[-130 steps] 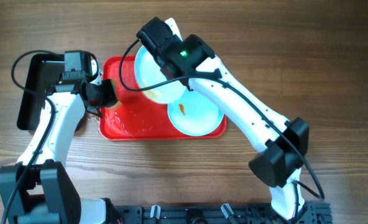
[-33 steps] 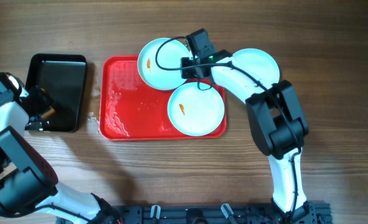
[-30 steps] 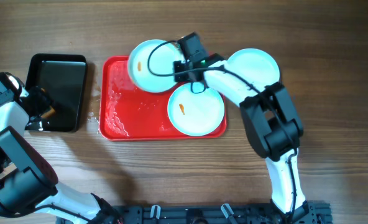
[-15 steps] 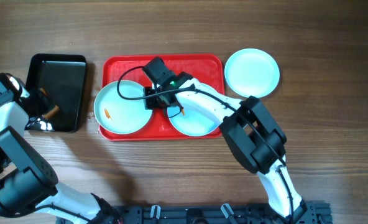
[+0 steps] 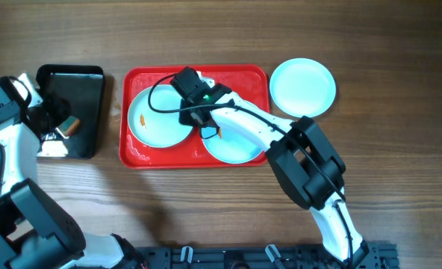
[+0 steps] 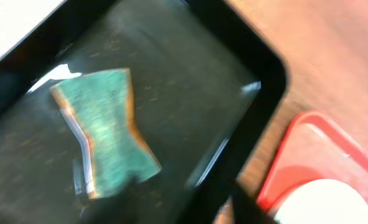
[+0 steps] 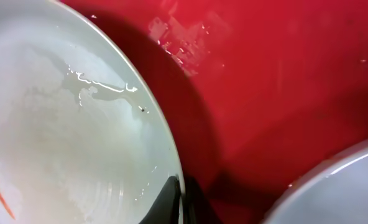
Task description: Clean dirty plates on tray and stack at the side
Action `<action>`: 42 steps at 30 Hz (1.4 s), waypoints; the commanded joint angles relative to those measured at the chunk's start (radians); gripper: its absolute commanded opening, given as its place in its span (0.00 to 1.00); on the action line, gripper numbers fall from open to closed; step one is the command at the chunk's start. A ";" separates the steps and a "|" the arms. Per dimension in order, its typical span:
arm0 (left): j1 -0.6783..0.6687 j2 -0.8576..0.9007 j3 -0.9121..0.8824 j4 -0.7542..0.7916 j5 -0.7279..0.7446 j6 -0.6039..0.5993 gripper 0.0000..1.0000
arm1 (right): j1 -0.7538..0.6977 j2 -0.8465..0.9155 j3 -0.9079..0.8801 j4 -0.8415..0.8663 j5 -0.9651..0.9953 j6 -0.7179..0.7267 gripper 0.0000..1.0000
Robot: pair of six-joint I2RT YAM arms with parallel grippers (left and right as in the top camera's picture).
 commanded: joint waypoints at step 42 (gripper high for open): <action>-0.045 -0.032 -0.001 0.132 -0.054 0.036 0.04 | -0.005 0.030 -0.023 -0.051 0.059 -0.048 0.04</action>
